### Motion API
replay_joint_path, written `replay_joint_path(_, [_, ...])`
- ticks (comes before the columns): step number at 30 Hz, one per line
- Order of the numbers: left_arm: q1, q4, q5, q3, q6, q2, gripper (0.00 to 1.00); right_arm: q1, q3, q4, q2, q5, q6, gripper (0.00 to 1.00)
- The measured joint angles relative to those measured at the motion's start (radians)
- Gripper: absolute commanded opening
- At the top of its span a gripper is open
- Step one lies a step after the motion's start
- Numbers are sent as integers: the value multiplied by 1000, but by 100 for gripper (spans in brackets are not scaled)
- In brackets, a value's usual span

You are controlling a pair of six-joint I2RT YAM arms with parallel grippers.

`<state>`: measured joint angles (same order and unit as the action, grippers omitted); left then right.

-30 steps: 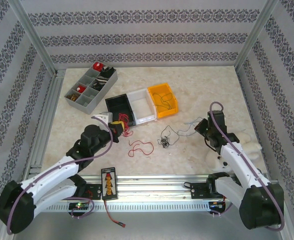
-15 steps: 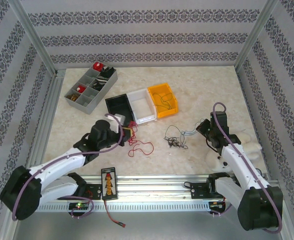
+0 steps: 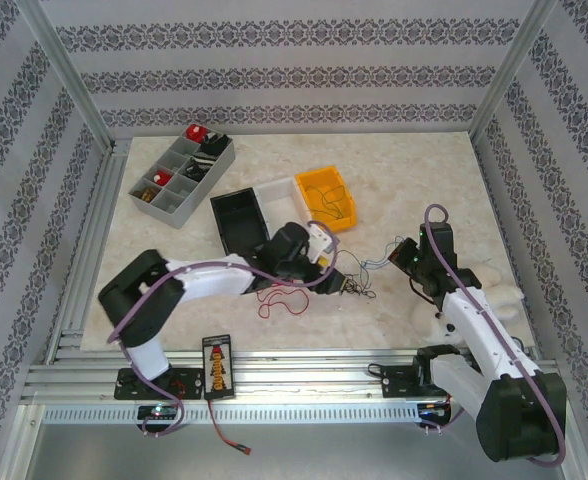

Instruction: Untangle the cables

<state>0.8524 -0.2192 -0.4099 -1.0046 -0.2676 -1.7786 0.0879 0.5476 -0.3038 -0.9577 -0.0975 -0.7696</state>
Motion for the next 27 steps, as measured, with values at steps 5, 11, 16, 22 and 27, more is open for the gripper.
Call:
replay_joint_path(5, [35,49,27,-144,38,-160,79,0,0,-1,7,-21,14,0])
replay_joint_path(11, [65,115,55,-236,77,-280,40,0,0,-4,27,-28,18,1])
replay_joint_path(16, [71,108,85,-218,68,-288,4,0,1,-17,45,-28,29,1])
replay_joint_path(22, [55,42,112,-94,31,-218,0,-30,8,-47,74,-8,38,1])
replay_joint_path(27, [-11,16,131,62,-7,-102,0,-78,10,-89,106,33,43,1])
